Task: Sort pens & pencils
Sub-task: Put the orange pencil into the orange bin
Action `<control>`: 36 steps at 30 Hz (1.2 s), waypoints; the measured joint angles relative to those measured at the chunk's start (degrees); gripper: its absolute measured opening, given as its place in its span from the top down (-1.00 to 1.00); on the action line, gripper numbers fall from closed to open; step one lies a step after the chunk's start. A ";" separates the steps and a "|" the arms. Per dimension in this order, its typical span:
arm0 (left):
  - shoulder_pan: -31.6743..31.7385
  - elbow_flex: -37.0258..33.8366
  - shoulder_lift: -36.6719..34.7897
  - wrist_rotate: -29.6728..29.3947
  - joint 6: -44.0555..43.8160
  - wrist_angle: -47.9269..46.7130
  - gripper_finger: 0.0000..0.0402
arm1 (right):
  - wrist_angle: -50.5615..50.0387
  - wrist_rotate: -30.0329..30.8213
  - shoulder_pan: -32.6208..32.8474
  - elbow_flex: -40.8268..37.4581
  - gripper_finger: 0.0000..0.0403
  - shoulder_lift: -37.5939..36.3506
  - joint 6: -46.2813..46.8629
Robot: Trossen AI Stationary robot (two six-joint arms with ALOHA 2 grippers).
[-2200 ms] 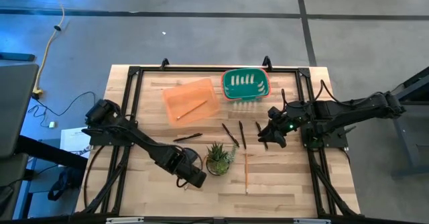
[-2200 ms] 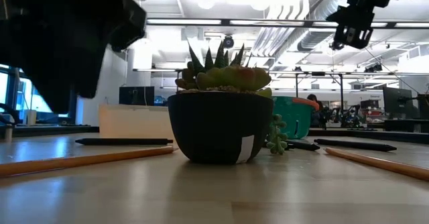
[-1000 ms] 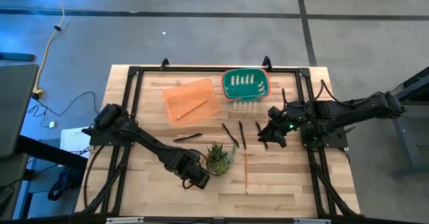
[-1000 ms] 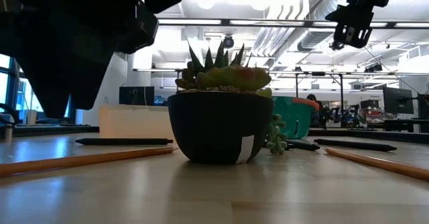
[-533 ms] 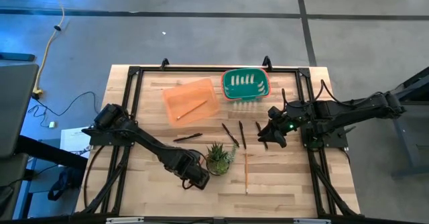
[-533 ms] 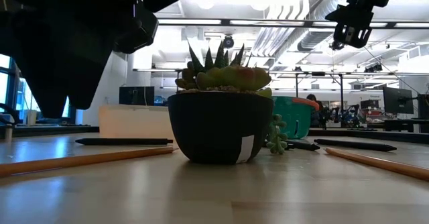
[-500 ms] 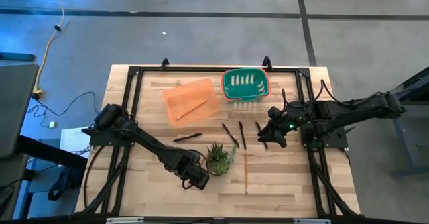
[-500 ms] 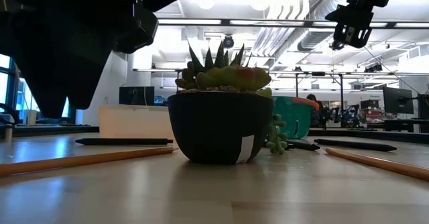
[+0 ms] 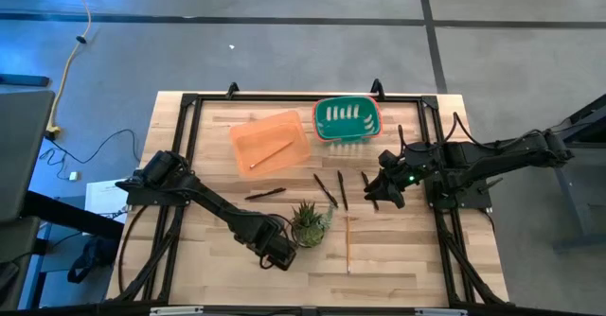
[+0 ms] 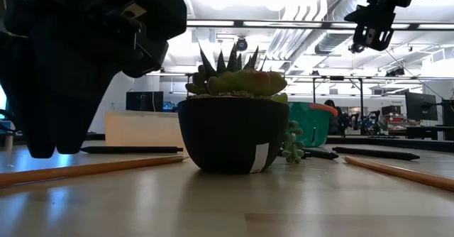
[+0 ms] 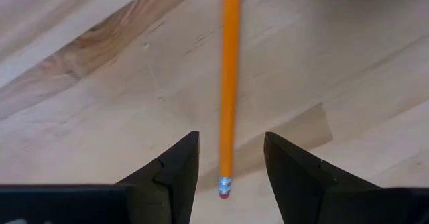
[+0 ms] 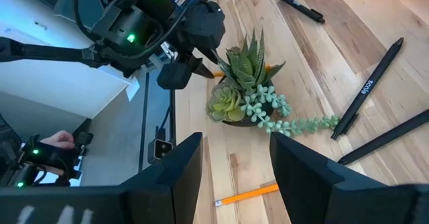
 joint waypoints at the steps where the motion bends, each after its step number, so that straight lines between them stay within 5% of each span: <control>1: 0.17 0.00 0.00 -0.02 0.00 -0.12 0.22 | -0.04 0.00 0.00 0.00 0.18 0.02 0.00; 25: 0.19 0.09 2.51 2.20 1.50 1.32 0.23 | -0.12 0.00 0.00 0.00 0.18 0.00 -0.10; 36: 0.19 0.00 2.54 2.89 1.53 -0.04 0.56 | -0.13 0.00 0.00 0.00 0.18 0.02 -0.70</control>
